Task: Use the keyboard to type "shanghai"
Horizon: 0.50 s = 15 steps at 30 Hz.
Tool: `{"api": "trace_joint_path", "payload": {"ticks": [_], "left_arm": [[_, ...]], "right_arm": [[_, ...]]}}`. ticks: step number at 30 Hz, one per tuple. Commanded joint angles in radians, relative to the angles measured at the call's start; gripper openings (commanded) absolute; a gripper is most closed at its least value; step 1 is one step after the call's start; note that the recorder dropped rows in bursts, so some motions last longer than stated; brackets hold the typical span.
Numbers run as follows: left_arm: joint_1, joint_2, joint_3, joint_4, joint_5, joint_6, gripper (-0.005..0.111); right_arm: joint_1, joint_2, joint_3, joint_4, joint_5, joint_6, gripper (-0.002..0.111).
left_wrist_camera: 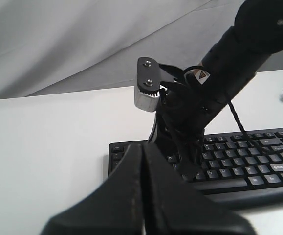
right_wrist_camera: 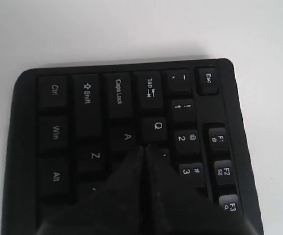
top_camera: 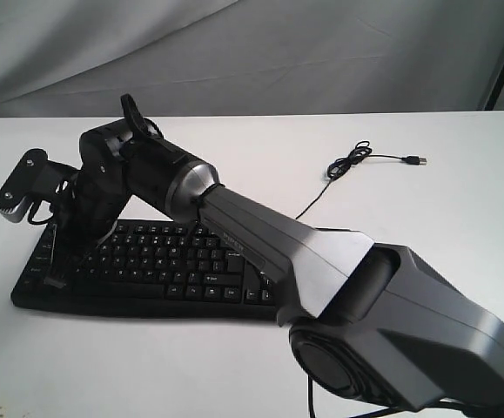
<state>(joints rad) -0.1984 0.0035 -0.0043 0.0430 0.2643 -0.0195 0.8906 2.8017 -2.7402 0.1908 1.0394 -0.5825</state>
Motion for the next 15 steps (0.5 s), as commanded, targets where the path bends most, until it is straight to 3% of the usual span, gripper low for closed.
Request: {"api": "trace_joint_path", "payload": {"ticks": [1,15], "left_arm": [[-0.004,-0.003,0.004,0.001,-0.005,-0.003,0.0],[-0.004,-0.003,0.004,0.001,-0.005,-0.003,0.0]], "right_arm": [[-0.009,0.012,-0.007,0.029,-0.001,-0.007,0.0],[-0.009,0.018,-0.007,0.032,-0.018,-0.014,0.0]]}}
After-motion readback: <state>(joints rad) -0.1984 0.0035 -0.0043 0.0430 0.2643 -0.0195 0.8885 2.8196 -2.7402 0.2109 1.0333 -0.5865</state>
